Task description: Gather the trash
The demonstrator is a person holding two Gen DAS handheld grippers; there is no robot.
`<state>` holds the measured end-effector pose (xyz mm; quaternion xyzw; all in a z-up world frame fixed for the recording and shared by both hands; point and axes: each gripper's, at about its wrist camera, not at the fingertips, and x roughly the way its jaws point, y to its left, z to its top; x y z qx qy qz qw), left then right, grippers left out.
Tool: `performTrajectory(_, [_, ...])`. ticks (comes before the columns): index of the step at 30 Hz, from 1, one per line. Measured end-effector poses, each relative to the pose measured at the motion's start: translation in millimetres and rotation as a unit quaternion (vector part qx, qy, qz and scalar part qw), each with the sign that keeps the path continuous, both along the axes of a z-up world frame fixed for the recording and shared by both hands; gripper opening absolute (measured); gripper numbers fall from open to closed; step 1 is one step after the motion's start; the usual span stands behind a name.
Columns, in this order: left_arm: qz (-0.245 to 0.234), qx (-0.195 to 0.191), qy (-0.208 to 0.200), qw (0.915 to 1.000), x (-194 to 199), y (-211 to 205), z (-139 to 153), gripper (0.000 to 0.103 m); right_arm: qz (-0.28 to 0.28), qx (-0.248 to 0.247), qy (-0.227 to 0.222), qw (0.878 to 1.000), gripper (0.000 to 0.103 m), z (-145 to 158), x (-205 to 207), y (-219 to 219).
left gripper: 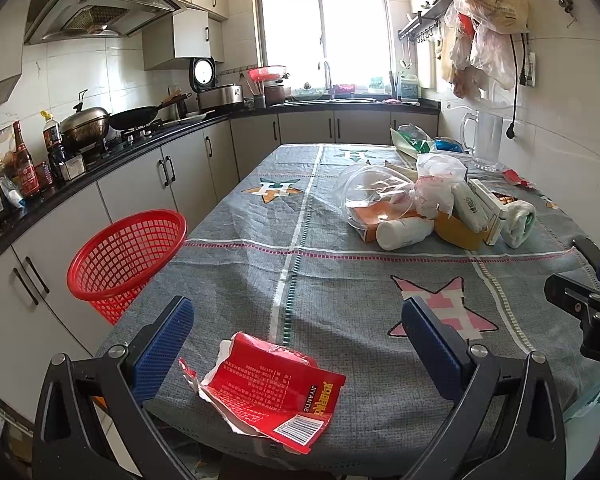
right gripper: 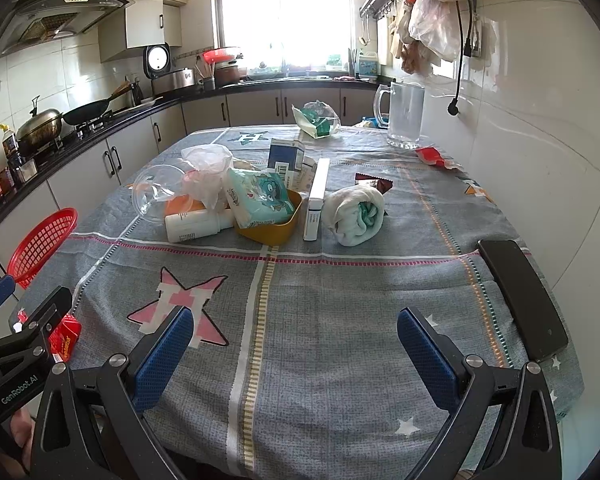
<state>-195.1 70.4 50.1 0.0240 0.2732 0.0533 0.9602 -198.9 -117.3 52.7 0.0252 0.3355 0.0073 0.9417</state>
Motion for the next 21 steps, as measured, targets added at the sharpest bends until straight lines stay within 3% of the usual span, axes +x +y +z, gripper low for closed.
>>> performTrajectory(15, [0.003,0.000,-0.003,1.0000,0,4,2,0.103,0.002,-0.001,0.004,1.000,0.103,-2,1,1])
performTrajectory(21, [0.031,-0.005,-0.017,0.9994,-2,43,15,0.103,0.017,0.005,0.003,1.000,0.103,-2,1,2])
